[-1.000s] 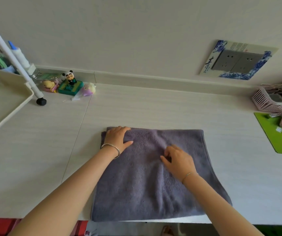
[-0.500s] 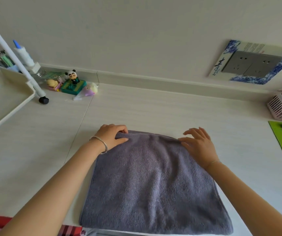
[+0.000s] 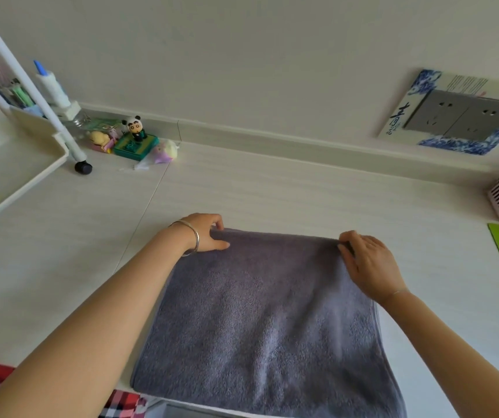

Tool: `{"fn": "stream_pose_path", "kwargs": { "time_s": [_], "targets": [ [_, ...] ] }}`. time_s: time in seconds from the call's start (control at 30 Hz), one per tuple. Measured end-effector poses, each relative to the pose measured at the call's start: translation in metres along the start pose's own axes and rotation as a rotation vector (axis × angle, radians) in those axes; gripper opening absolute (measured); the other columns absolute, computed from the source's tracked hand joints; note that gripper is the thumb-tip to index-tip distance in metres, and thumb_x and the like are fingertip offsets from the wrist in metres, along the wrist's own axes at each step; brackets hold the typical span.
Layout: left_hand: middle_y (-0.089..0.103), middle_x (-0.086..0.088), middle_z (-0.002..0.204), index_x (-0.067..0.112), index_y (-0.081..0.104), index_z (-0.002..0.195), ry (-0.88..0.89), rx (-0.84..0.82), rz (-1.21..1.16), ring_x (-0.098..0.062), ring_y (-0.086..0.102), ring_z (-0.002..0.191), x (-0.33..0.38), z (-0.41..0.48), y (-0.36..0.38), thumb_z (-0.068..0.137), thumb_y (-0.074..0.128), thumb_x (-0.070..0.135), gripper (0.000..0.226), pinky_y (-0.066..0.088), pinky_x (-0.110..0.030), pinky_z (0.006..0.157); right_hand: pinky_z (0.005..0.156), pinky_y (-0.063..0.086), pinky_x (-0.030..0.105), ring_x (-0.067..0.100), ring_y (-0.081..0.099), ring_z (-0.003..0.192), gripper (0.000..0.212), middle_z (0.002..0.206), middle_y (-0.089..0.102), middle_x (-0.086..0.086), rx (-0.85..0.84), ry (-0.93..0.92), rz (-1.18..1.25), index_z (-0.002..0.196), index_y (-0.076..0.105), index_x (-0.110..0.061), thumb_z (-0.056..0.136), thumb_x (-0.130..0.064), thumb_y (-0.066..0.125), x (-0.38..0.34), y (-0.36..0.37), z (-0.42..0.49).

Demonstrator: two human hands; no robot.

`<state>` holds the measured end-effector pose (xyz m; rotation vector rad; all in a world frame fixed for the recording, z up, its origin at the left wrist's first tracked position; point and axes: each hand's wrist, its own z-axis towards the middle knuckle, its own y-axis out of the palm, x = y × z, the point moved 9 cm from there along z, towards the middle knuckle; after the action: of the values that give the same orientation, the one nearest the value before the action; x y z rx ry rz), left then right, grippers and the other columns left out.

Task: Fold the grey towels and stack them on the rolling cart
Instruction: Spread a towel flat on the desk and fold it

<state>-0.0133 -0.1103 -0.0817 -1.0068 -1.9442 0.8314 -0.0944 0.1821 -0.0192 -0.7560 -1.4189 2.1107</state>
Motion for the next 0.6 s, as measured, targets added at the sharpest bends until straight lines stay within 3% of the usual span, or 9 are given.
{"fn": "stream_pose_path", "kwargs": {
  "time_s": [0.1, 0.17, 0.23, 0.37, 0.5, 0.6],
  "targets": [
    [0.055, -0.003, 0.126, 0.021, 0.058, 0.113, -0.013, -0.026, 0.028, -0.022, 0.052, 0.112, 0.003, 0.002, -0.001, 0.085, 0.063, 0.041, 0.036, 0.041, -0.028, 0.089, 0.063, 0.040, 0.032, 0.031, 0.059, 0.076, 0.021, 0.080, 0.063, 0.004, -0.327, 0.326, 0.112, 0.096, 0.056, -0.014, 0.094, -0.035, 0.053, 0.042, 0.038, -0.008],
    [0.058, -0.004, 0.122, 0.021, 0.058, 0.108, -0.012, -0.015, 0.013, -0.022, 0.054, 0.106, 0.002, 0.004, -0.003, 0.089, 0.059, 0.036, 0.025, 0.042, -0.029, 0.086, 0.067, 0.043, 0.032, 0.025, 0.057, 0.078, 0.020, 0.080, 0.062, 0.001, -0.412, 0.430, 0.255, 0.086, 0.059, -0.018, 0.088, -0.038, 0.061, 0.058, 0.055, -0.014],
    [0.059, -0.005, 0.112, 0.022, 0.054, 0.104, -0.016, -0.003, -0.024, -0.021, 0.052, 0.093, 0.000, 0.002, -0.005, 0.093, 0.052, 0.033, 0.017, 0.040, -0.029, 0.077, 0.061, 0.041, 0.032, 0.026, 0.055, 0.073, 0.021, 0.073, 0.060, 0.003, -0.448, 0.444, 0.307, 0.073, 0.055, -0.020, 0.087, -0.033, 0.063, 0.063, 0.057, -0.012],
    [0.053, -0.001, 0.079, 0.017, 0.052, 0.109, -0.031, 0.074, -0.043, -0.024, 0.048, 0.079, 0.001, 0.002, -0.008, 0.096, 0.046, 0.034, 0.022, 0.033, -0.027, 0.066, 0.059, 0.034, 0.033, 0.027, 0.048, 0.068, 0.033, 0.064, 0.052, 0.003, -0.411, 0.481, 0.284, 0.063, 0.041, -0.024, 0.089, -0.030, 0.062, 0.067, 0.050, -0.008],
    [0.063, -0.008, 0.100, 0.017, 0.054, 0.104, -0.081, 0.168, 0.027, -0.028, 0.056, 0.091, -0.002, 0.010, -0.005, 0.096, 0.043, 0.038, 0.025, 0.041, -0.030, 0.073, 0.061, 0.031, 0.031, 0.028, 0.049, 0.072, 0.034, 0.069, 0.054, 0.004, -0.382, 0.555, 0.227, 0.064, 0.038, -0.026, 0.089, -0.033, 0.060, 0.065, 0.052, -0.007],
    [0.064, -0.009, 0.102, 0.016, 0.047, 0.097, -0.111, 0.233, 0.061, -0.027, 0.054, 0.087, -0.002, 0.009, -0.002, 0.097, 0.042, 0.038, 0.023, 0.036, -0.029, 0.067, 0.064, 0.035, 0.031, 0.029, 0.052, 0.079, 0.023, 0.079, 0.057, 0.006, -0.362, 0.618, 0.237, 0.080, 0.047, -0.020, 0.088, -0.036, 0.061, 0.065, 0.051, -0.009]
  ]
}}
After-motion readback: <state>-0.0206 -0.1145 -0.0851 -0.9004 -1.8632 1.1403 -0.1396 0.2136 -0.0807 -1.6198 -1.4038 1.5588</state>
